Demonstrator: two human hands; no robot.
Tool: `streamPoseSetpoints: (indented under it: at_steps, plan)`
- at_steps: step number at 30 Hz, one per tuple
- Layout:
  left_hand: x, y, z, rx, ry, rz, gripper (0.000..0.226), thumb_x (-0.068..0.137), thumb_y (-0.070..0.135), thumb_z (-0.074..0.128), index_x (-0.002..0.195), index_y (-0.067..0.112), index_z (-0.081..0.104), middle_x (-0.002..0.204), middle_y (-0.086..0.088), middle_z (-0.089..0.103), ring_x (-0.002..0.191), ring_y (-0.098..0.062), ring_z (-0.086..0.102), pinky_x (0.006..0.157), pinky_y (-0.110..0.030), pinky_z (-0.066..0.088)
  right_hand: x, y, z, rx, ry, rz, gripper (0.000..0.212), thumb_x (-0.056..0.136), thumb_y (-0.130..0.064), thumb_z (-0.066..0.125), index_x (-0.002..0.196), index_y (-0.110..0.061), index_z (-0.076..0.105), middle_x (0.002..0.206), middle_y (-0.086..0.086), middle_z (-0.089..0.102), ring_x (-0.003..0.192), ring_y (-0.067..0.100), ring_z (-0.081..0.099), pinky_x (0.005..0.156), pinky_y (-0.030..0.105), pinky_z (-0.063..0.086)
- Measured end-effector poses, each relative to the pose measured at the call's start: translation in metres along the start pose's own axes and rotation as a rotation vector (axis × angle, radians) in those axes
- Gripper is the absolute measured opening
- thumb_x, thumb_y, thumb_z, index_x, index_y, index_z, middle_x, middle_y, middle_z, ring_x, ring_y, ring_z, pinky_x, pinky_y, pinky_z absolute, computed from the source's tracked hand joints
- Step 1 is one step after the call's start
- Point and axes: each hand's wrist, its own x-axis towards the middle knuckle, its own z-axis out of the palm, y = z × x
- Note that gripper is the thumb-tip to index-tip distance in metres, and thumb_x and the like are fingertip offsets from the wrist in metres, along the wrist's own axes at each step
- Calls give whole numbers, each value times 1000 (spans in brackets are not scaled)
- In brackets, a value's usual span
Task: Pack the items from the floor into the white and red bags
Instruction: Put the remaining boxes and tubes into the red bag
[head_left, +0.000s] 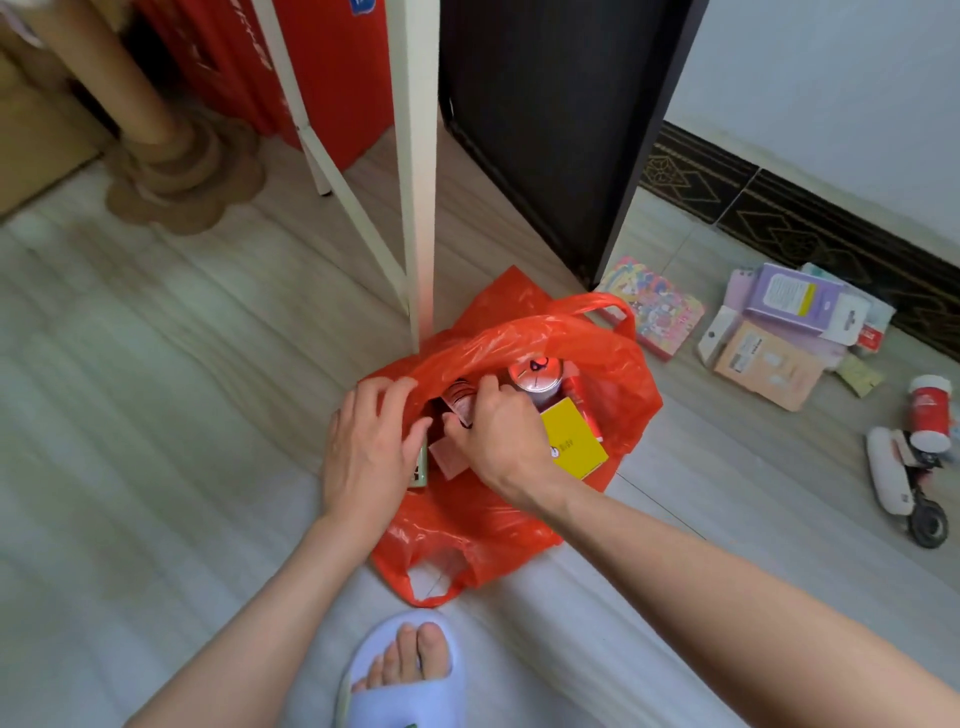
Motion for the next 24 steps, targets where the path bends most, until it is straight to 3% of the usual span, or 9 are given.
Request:
streamPoseSetpoints:
  at_steps: [2,4,9,12,16,19,24]
  plan:
    - [7,-2,1,-37,-7,11,22,83,23,54,98,8,61,92,-12,59,86,-31,55,75,-45,49,-4,-1,8,1,-21,2,43,89,-36,53,113,-2,44,116,22,56,108,36,53,88,41,39]
    - [11,-3,-2,-123,-8,-22,23,85,22,48,91,6,63,86,-12,62,81,-32,59,72,-43,50,-10,1,16,20,-45,-7,42,88,-34,55,113,-3,44,116,20,55,108,36,52,87,41,39]
    - [13,-4,-22,-225,40,-29,12,85,6,62,96,4,66,88,-10,65,80,-29,63,75,-31,44,-17,7,20,107,-84,-71,34,89,-23,53,116,-4,46,116,18,53,106,35,52,87,39,37]
    - [10,0,-32,-251,47,-14,14,85,12,60,97,6,66,89,-7,64,80,-26,63,74,-29,44,-27,17,13,210,-34,-119,29,90,-20,51,116,-7,50,116,14,54,108,31,51,89,35,36]
    - [-7,20,-38,-280,-56,55,33,86,30,48,111,12,58,107,-4,57,100,-22,57,90,-31,42,-59,48,-11,223,33,-173,37,89,-26,50,123,-11,50,124,6,53,115,23,49,97,23,32]
    - [-23,50,-41,-171,-128,199,49,83,36,47,126,13,50,125,-7,51,115,-24,48,97,-35,36,-87,87,-38,131,92,-120,51,85,-37,44,128,-11,49,130,8,52,119,26,49,100,30,37]
    - [-36,106,-37,-44,-284,437,58,82,41,46,134,17,39,140,-13,42,130,-29,37,105,-39,32,-135,159,-84,49,176,87,51,92,-33,51,136,-11,39,139,7,44,128,26,41,104,35,32]
